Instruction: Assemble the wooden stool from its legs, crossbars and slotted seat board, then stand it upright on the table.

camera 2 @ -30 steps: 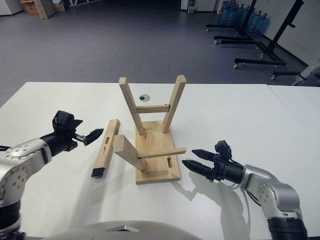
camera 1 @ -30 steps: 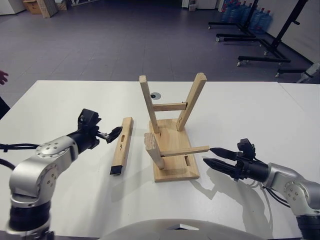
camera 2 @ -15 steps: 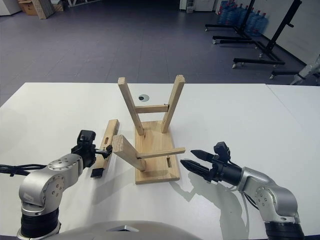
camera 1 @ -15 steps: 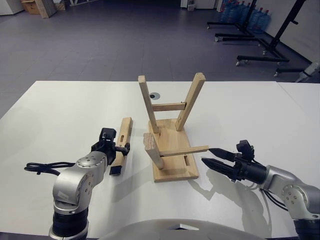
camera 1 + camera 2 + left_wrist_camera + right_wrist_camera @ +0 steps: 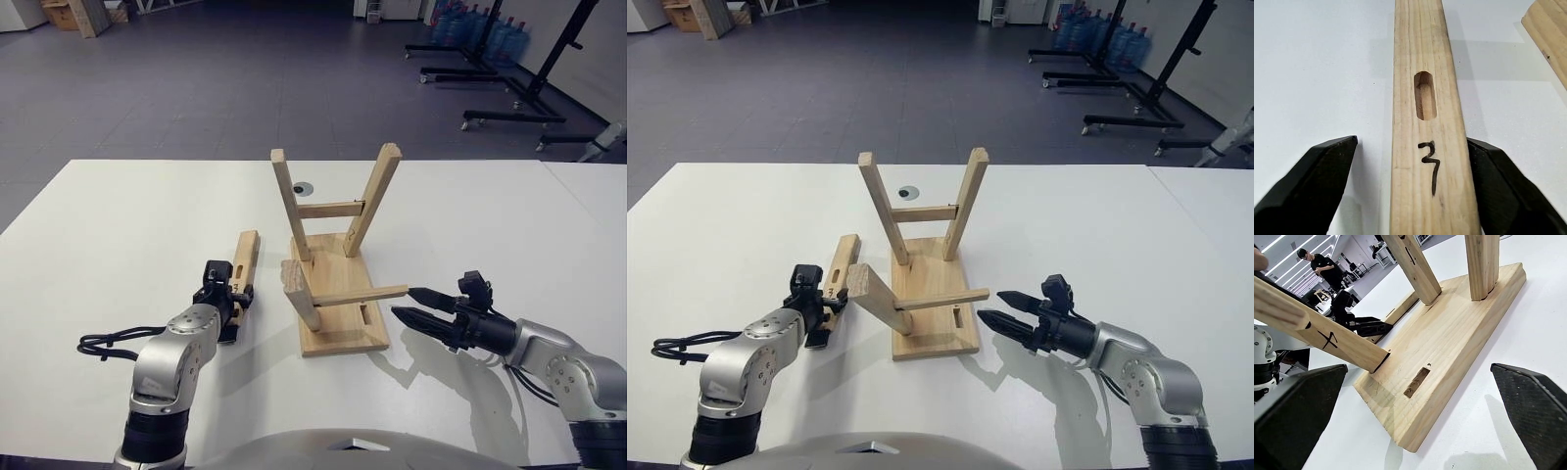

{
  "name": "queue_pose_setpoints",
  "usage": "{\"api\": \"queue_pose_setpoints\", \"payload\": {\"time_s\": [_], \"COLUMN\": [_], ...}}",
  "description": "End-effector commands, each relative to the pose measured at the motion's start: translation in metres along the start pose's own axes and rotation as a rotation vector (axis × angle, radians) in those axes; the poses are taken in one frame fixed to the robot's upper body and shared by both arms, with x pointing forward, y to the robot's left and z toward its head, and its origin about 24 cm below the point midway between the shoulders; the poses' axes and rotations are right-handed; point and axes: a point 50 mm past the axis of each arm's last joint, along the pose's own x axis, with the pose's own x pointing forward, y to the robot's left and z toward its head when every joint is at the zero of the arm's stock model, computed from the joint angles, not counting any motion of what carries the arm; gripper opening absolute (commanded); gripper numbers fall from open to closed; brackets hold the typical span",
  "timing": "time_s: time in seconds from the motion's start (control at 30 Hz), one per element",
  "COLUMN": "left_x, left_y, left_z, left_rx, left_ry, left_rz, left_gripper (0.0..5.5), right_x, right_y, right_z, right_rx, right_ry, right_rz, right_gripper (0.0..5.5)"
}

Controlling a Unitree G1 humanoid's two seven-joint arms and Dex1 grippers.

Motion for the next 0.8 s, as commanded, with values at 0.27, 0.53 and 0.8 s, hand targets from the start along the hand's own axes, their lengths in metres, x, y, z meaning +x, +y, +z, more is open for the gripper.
{"api": "queue_pose_setpoints", "payload": {"time_s": [0.27,0.53,0.8], "left_x": [-0.003,-0.014,-0.075], "left_y": [0.004,0.038,0.077], "left_z": [-0.018,0.055,0.192], "left_rx": [-0.129,-0.068,0.014], "left_ry": [0.208,-0.065,-0.698], "left_rz": [0.037,0.096,-0.104], "left_gripper": [2.26,2.05,2.05], "right_x": [0.000,-0.002,-0.034], "right_y": [-0.001,-0.004,-0.018], "right_z": [0.003,0.007,0.065], "right_rx": [-0.017,-0.023,-0.089], "right_ry": [-0.004,-0.005,-0.190], "right_rz": [-0.020,-0.029,-0.101], "right_gripper": [5.40,5.40,5.40]}}
